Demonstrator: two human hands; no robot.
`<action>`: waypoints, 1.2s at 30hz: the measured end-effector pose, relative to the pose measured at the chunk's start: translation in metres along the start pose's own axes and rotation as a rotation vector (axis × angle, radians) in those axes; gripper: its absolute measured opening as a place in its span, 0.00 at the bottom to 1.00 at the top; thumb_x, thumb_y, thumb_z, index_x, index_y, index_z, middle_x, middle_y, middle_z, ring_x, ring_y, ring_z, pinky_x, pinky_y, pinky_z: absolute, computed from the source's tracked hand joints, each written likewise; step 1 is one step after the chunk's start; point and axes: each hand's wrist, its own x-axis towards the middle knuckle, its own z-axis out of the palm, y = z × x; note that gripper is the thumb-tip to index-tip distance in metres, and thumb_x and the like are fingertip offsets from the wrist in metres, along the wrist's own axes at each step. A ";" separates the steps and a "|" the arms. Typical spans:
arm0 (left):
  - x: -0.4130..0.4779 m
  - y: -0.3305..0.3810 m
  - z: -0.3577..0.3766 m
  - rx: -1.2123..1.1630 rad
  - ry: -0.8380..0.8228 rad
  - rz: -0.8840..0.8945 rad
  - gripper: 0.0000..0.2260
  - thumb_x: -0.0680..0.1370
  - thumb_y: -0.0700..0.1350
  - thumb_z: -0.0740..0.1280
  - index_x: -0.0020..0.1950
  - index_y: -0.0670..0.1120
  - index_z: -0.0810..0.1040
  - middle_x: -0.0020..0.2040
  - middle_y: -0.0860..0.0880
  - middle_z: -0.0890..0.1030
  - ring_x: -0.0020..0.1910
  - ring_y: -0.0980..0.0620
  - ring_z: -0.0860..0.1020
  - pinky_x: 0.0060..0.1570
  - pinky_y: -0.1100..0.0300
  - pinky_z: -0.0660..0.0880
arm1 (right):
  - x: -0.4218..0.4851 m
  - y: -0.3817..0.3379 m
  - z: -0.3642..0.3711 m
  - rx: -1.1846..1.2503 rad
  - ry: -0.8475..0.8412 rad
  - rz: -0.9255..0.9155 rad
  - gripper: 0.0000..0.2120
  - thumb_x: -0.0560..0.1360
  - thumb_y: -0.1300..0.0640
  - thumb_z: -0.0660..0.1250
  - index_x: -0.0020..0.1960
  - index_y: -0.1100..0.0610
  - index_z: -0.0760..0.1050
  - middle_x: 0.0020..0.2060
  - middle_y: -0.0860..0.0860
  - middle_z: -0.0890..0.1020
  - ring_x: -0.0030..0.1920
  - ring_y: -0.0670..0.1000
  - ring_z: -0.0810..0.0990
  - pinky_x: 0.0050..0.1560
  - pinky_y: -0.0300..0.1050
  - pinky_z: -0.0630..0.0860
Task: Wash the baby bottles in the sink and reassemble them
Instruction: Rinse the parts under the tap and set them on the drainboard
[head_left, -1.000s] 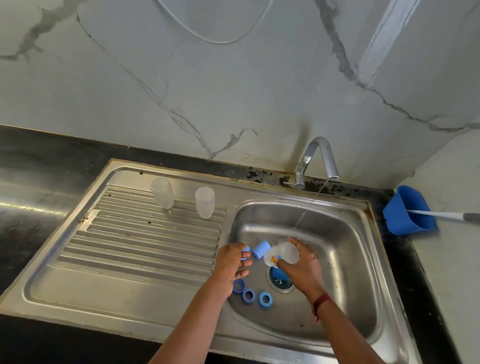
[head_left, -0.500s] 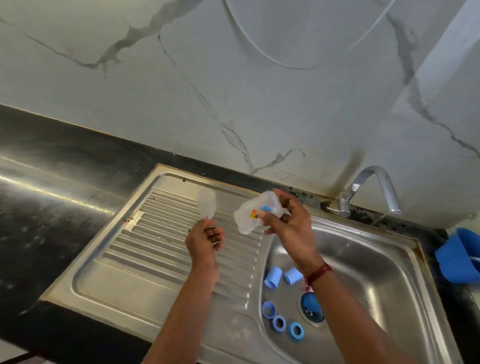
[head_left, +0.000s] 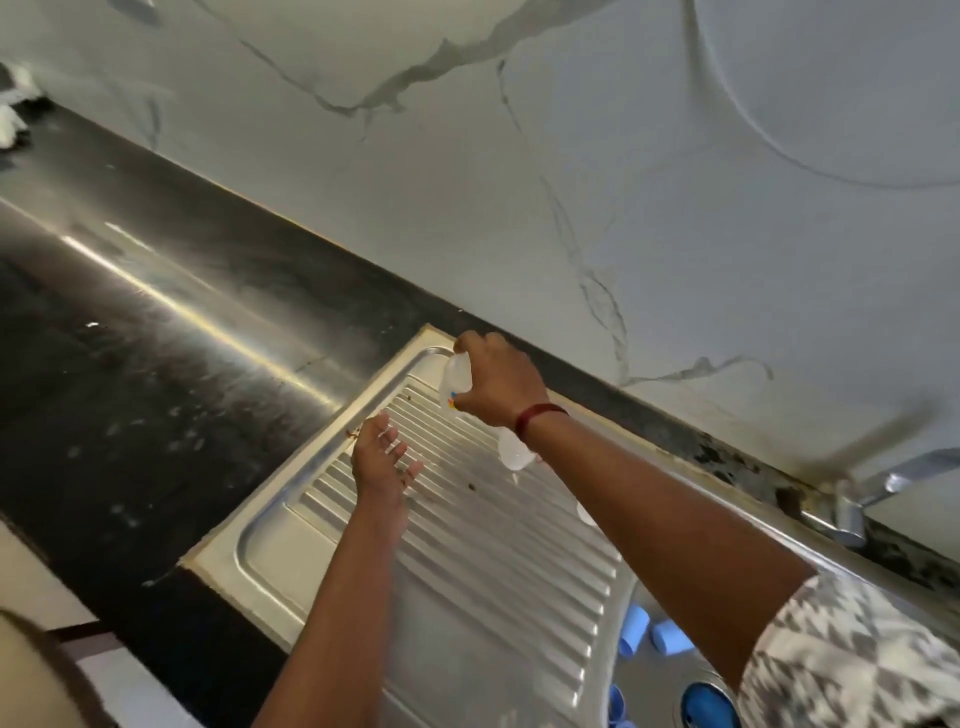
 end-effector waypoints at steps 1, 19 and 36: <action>0.004 0.001 -0.002 -0.010 -0.003 -0.005 0.17 0.79 0.52 0.62 0.65 0.47 0.77 0.55 0.47 0.74 0.55 0.47 0.72 0.46 0.53 0.73 | 0.007 0.000 0.004 -0.059 -0.019 -0.007 0.28 0.72 0.51 0.75 0.68 0.54 0.69 0.62 0.56 0.76 0.58 0.57 0.79 0.60 0.48 0.76; 0.031 -0.010 -0.019 0.011 0.018 0.011 0.18 0.80 0.58 0.62 0.65 0.51 0.77 0.63 0.49 0.79 0.62 0.45 0.78 0.55 0.49 0.78 | 0.049 0.002 0.045 -0.070 -0.133 0.030 0.30 0.72 0.52 0.76 0.70 0.56 0.69 0.64 0.56 0.77 0.61 0.58 0.79 0.62 0.46 0.75; -0.016 -0.002 0.005 0.136 -0.053 0.163 0.12 0.82 0.53 0.63 0.61 0.49 0.77 0.57 0.46 0.82 0.57 0.47 0.80 0.50 0.51 0.79 | -0.001 0.000 0.019 0.109 0.068 0.012 0.28 0.72 0.58 0.76 0.69 0.56 0.71 0.65 0.55 0.77 0.62 0.55 0.78 0.64 0.48 0.74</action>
